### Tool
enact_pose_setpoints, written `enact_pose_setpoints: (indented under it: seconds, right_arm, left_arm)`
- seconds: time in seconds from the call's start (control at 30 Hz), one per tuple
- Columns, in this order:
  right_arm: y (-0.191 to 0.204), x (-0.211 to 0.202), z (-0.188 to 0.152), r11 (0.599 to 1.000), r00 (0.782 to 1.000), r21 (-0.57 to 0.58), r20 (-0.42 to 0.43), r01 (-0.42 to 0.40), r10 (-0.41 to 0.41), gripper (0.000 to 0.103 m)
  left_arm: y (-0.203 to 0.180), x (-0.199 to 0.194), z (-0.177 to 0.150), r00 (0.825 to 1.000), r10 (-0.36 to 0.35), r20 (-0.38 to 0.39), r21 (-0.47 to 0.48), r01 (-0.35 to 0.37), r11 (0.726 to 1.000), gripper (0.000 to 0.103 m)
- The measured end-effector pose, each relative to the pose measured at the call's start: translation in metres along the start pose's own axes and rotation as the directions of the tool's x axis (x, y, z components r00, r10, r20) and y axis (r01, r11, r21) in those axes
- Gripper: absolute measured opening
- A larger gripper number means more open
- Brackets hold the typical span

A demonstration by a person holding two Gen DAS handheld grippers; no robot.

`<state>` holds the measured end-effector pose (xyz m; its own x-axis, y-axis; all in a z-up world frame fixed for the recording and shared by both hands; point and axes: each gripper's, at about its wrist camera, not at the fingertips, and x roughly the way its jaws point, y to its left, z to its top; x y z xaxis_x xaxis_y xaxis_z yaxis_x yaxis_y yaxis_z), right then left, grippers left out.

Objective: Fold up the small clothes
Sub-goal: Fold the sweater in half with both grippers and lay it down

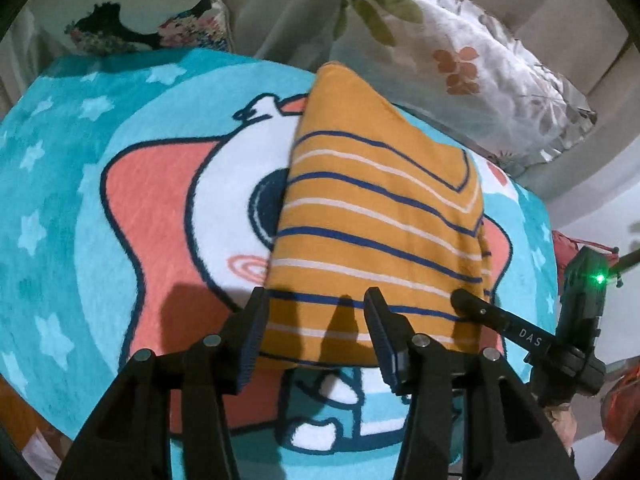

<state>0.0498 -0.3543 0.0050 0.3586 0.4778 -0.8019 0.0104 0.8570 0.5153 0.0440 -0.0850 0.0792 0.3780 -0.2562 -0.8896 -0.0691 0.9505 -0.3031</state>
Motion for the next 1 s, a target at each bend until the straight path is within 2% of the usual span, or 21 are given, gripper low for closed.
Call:
enact_pose_setpoints:
  seconds: [0.23, 0.33, 0.4, 0.57, 0.67, 0.8, 0.9, 1.0]
  right_arm:
    - [-0.028, 0.006, -0.005, 0.997, 1.0, 0.071, -0.017, -0.017, 0.018, 0.017]
    - [-0.031, 0.005, -0.005, 0.997, 1.0, 0.08, -0.015, -0.014, 0.015, 0.025]
    - [-0.038, -0.001, -0.009, 0.996, 1.0, 0.082, -0.014, -0.02, 0.021, 0.029]
    - [-0.043, -0.016, -0.013, 0.994, 1.0, 0.104, 0.005, -0.01, 0.01, 0.045]
    - [-0.042, -0.027, -0.012, 0.994, 1.0, 0.111, 0.029, -0.014, 0.011, 0.045]
    - [-0.033, -0.037, -0.009, 0.995, 0.997, 0.095, 0.062, 0.028, -0.034, 0.045]
    - [-0.027, -0.042, -0.002, 0.993, 0.992, 0.101, 0.103, 0.066, -0.076, 0.046]
    - [-0.02, -0.049, 0.008, 0.991, 0.985, 0.115, 0.154, 0.065, -0.082, 0.046]
  left_arm:
    - [0.008, 0.0, -0.01, 0.999, 0.031, -0.013, 0.002, -0.031, 1.0, 0.048]
    - [0.01, 0.0, -0.013, 0.999, 0.04, -0.013, -0.002, -0.04, 0.999, 0.049]
    - [0.01, 0.002, -0.016, 0.999, 0.049, -0.017, 0.002, -0.049, 0.999, 0.057]
    - [0.015, 0.023, -0.029, 0.991, 0.108, -0.076, 0.034, -0.105, 0.994, 0.057]
    - [0.018, 0.022, -0.036, 0.993, 0.09, -0.078, 0.034, -0.088, 0.996, 0.057]
    - [0.021, 0.005, -0.036, 0.996, 0.076, -0.044, 0.033, -0.074, 0.997, 0.057]
    - [0.029, -0.007, -0.029, 0.998, 0.062, -0.029, 0.02, -0.062, 0.998, 0.057]
    - [0.037, -0.008, -0.015, 0.998, 0.048, -0.029, 0.041, -0.046, 0.998, 0.057]
